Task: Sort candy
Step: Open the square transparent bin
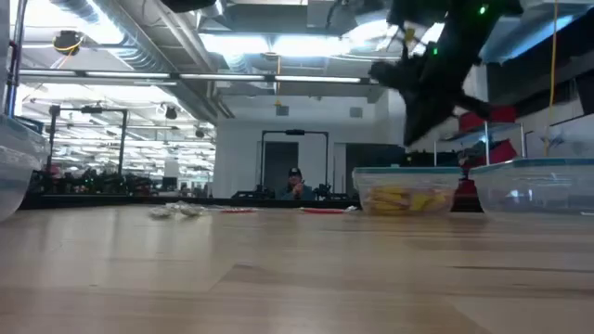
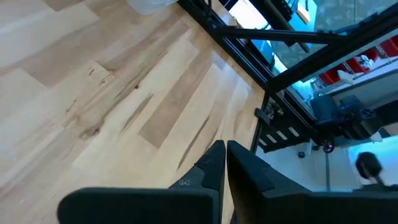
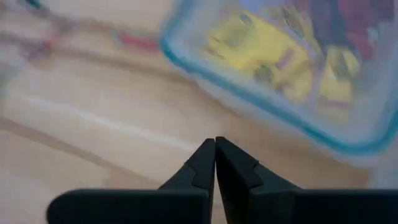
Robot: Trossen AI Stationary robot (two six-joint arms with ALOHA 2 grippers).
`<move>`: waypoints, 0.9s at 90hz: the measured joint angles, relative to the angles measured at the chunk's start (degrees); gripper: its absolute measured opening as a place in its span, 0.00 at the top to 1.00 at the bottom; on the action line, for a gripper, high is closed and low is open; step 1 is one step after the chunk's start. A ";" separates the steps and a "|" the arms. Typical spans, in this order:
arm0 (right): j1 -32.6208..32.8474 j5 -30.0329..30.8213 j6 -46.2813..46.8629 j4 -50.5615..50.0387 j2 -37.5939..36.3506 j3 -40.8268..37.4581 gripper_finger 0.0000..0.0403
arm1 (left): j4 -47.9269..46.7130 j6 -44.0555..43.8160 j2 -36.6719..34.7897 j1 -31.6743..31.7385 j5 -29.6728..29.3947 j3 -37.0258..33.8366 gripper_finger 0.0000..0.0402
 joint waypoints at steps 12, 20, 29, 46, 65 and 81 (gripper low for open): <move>3.95 1.09 -1.33 2.33 -4.86 0.02 1.00 | 0.13 0.17 0.04 0.00 -0.02 0.00 1.00; 7.63 2.61 -0.16 2.39 -8.22 0.03 1.00 | 0.11 0.13 0.04 0.00 -0.02 0.00 1.00; 12.04 3.74 3.62 0.93 -11.34 0.07 1.00 | 0.18 -0.48 0.04 0.00 -0.02 0.00 1.00; 16.58 8.12 12.00 -3.65 -14.77 0.09 1.00 | 0.27 -2.25 0.04 0.00 -0.01 0.00 1.00; 16.78 6.71 12.74 -5.52 -14.85 0.11 1.00 | 0.04 -1.28 0.04 0.00 -0.02 0.00 1.00; 16.72 -1.31 22.84 -28.92 -15.20 0.13 1.00 | 0.06 -1.13 0.04 0.00 -0.02 0.00 1.00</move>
